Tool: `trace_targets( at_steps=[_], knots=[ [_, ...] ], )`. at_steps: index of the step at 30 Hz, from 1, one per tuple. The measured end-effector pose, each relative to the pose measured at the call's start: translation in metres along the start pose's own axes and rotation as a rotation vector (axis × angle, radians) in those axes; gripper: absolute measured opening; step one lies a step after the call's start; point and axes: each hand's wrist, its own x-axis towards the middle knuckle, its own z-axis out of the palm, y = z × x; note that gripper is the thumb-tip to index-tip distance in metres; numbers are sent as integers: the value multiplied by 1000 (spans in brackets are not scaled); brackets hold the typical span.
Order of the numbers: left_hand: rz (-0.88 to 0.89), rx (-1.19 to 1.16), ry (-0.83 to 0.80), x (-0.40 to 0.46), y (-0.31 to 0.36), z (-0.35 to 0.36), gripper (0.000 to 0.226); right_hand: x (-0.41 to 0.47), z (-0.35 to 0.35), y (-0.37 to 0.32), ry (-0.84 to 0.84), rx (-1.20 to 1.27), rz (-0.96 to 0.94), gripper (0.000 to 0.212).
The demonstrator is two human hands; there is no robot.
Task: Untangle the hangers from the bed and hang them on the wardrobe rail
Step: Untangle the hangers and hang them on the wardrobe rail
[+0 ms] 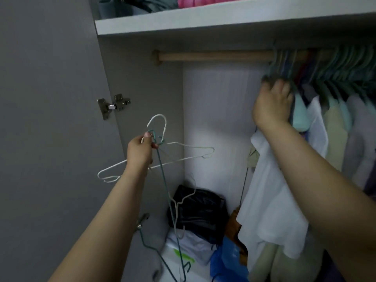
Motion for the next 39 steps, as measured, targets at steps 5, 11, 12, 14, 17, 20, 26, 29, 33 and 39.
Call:
trace_targets(
  at_steps=[5, 11, 12, 14, 17, 20, 26, 29, 33, 39],
  knots=[
    [-56, -55, 23, -6, -2, -10, 36, -113, 20, -43, -111, 457, -470, 29],
    [-98, -222, -57, -26, -7, -23, 31, -214, 90, -75, -1200, 593, -262, 56],
    [-108, -252, -70, -29, -7, -26, 30, -226, 94, -78, -1240, 624, -265, 52],
    [-134, -299, -77, -34, -8, -35, 29, -247, 96, -81, -1242, 724, -253, 42],
    [-180, -343, -66, -39, -9, -53, 27, -265, 93, -80, -1191, 852, -235, 40],
    [-227, -382, -24, -44, -12, -69, 27, -275, 91, -78, -1044, 894, -260, 40],
    [-278, -463, -15, -53, -17, -85, 30, -295, 85, -78, -882, 1003, -187, 64],
    [-332, -489, -76, -57, -20, -92, 34, -305, 80, -78, -806, 1012, -226, 49],
    [-410, -469, -202, -65, -24, -98, 32, -313, 75, -76, -708, 930, -314, 40],
    [-431, -474, -432, -82, -26, -112, 26, -323, 58, -78, -828, 718, -447, 36]
  ],
)
